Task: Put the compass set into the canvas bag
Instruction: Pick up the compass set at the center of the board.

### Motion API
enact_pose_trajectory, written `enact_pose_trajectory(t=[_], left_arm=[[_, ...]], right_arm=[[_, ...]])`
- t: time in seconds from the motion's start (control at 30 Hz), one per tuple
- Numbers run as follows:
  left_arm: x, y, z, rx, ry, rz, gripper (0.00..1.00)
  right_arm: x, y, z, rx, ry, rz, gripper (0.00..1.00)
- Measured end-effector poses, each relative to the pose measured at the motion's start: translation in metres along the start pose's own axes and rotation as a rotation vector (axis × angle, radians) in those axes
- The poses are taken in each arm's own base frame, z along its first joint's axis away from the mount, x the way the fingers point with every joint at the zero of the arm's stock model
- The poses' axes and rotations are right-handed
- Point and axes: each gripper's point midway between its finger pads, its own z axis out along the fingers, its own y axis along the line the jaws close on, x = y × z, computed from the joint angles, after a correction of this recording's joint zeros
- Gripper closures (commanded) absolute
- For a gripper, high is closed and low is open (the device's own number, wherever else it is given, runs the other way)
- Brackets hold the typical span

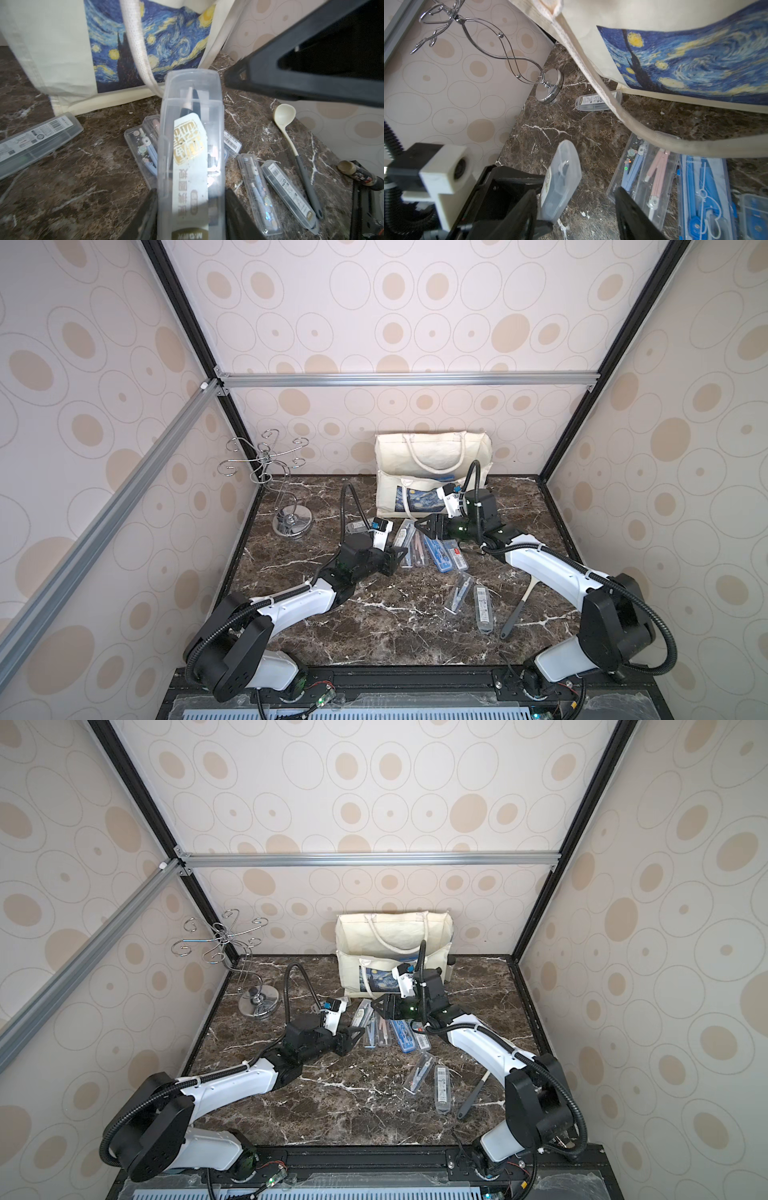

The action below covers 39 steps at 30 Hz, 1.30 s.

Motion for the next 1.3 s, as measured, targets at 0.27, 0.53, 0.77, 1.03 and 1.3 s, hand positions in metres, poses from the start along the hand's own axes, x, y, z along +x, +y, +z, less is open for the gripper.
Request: enact_pose_trajectory(t=[0.27, 0.53, 0.77, 1.03, 1.3], left_arm=[[0.003, -0.012, 0.000, 0.053, -0.004, 0.008, 0.57], [0.003, -0.012, -0.001, 0.061, -0.023, 0.009, 0.57], [0.000, -0.015, 0.000, 0.075, -0.038, 0.004, 0.57], [0.003, -0.014, 0.000, 0.077, -0.033, -0.008, 0.47], [0.002, -0.016, -0.001, 0.084, -0.051, -0.005, 0.00]], right_arm=[[0.013, 0.011, 0.019, -0.016, 0.060, 0.021, 0.41], [0.013, 0.018, 0.022, -0.028, 0.062, 0.057, 0.58], [0.010, 0.020, 0.022, -0.042, 0.050, 0.081, 0.79], [0.010, 0.027, 0.023, -0.069, 0.056, 0.085, 0.87], [0.011, 0.025, 0.022, -0.051, 0.063, 0.071, 0.88]])
